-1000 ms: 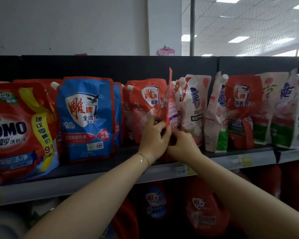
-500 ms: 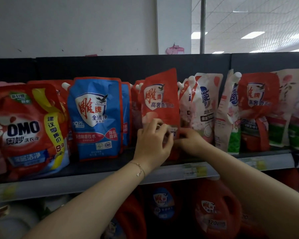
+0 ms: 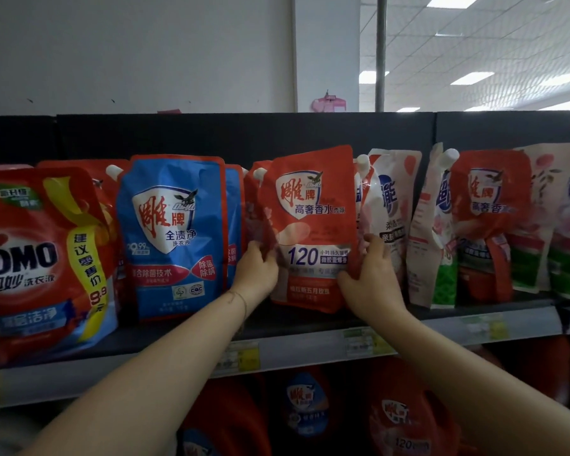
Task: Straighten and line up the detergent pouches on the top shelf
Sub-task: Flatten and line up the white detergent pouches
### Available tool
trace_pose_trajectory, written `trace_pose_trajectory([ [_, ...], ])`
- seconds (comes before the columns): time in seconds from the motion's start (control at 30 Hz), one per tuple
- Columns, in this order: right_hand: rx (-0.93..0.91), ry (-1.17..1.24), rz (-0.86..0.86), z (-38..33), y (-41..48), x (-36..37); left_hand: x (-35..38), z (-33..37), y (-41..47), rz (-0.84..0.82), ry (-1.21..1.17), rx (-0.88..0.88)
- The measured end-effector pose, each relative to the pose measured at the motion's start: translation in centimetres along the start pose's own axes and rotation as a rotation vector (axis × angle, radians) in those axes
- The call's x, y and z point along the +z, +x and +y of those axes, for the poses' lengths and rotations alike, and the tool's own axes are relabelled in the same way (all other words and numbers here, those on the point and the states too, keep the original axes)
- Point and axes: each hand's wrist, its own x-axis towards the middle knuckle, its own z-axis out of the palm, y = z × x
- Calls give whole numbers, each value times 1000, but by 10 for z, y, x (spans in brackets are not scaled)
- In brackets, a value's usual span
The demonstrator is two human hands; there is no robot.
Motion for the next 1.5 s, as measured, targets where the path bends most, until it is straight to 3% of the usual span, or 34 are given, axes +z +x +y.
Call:
trace_pose_trajectory([
  [0.13, -243, -264, 67, -1, -13, 2, 13, -3, 15, -82, -58, -110],
  [0.23, -348, -391, -15, -1, -18, 5, 17, -6, 24, -91, -152, -172],
  [0.4, -306, -569, -312, 1, -17, 12, 22, -3, 31, -136, -337, -251],
  [0.7, -248, -591, -580, 13, 15, 16, 13, -6, 14, 2, -108, -263],
  [0.83, -225, -605, -614, 10, 27, 27, 8, -3, 0, 62, -10, -88],
  [0.93, -212, -596, -621, 11, 30, 34, 2, -3, -17, 143, 158, 303],
  [1.0, -198, -582, -638, 11, 31, 36, 0, -5, -17, 73, 334, 486],
  [1.17, -215, -658, -634, 8, 37, 40, -1, -4, 0, -156, 888, 611],
  [1.33, -267, -782, -589, 3, 46, 43, 0, -6, 12, -260, 1038, 646],
  [1.4, -346, -853, -492, 0, 43, 44, 3, -7, 13, -237, 1099, 679],
  [1.5, -655, -948, -189, -2, 40, 54, 7, -6, 13, -163, 1187, 731],
])
